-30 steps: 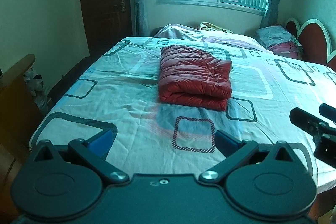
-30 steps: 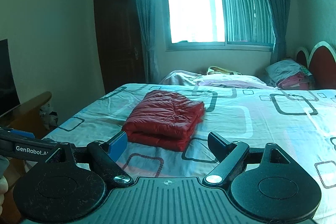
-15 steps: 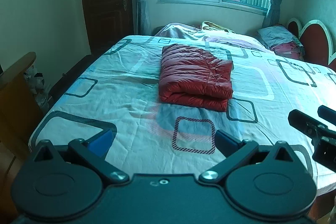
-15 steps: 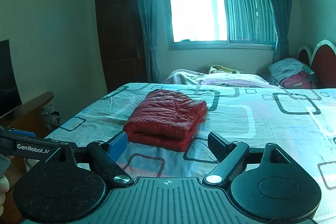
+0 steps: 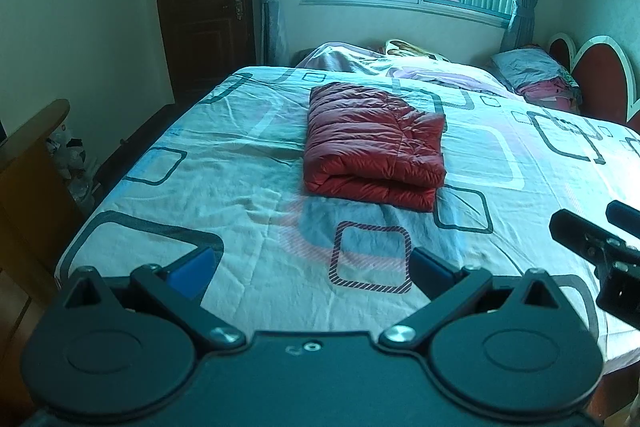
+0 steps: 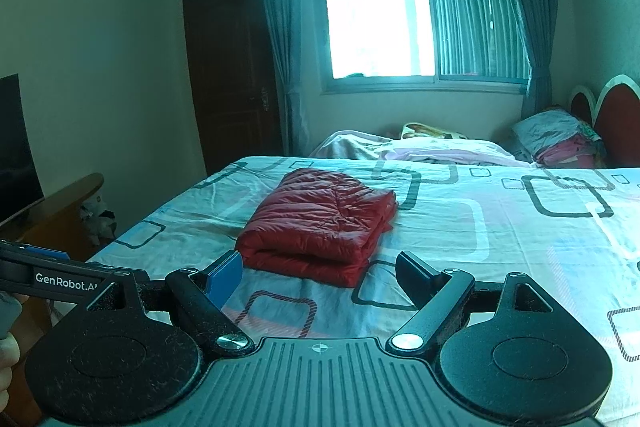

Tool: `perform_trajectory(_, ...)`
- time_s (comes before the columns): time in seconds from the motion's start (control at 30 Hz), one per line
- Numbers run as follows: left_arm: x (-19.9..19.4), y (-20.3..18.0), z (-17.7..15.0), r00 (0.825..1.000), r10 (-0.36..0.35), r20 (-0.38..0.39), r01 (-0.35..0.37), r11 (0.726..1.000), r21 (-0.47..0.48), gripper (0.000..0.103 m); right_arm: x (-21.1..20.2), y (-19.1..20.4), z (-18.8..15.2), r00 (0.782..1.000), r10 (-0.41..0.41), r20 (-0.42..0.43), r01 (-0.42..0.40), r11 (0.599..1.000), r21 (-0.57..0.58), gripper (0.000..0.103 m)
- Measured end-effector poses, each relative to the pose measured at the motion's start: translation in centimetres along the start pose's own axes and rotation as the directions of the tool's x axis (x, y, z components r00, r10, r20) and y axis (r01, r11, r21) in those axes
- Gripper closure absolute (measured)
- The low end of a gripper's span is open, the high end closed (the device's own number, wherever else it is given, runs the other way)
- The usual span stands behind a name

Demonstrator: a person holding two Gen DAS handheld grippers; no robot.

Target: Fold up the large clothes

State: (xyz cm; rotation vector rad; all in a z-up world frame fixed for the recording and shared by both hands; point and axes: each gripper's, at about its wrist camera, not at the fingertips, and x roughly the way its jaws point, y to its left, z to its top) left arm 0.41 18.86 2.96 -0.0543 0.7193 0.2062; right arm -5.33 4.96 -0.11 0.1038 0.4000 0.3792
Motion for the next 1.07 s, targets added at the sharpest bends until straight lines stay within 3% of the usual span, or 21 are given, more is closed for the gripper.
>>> perform_trajectory(0.53,0.6,0.0,0.0,1.0,-0.002,-0.014,0.002,1.0,-0.004,0.0,0.5,-0.3,-0.2,1.0,0.002,-0.012,-0.002,1.0,0.0,0.02)
perform_trajectory(0.87,2.4,-0.3,0.6,0.999,-0.026,-0.025,0.026,1.0,0.011,0.0,1.8,-1.1,-0.1,1.0,0.002,-0.028,-0.002,1.0,0.009,0.02)
perform_trajectory(1.0,3.7,-0.7,1.0,1.0,0.015,0.004,-0.015,0.999,0.03,0.003,2.7,-1.7,-0.2,0.999,-0.006,-0.041,0.006,1.0,0.014,0.02)
perform_trajectory(1.07,5.3,-0.4,1.5,1.0,0.0,-0.009,0.0,1.0,0.026,0.0,3.4,-2.2,-0.4,0.998,-0.019,-0.054,0.02,1.0,0.02,0.02)
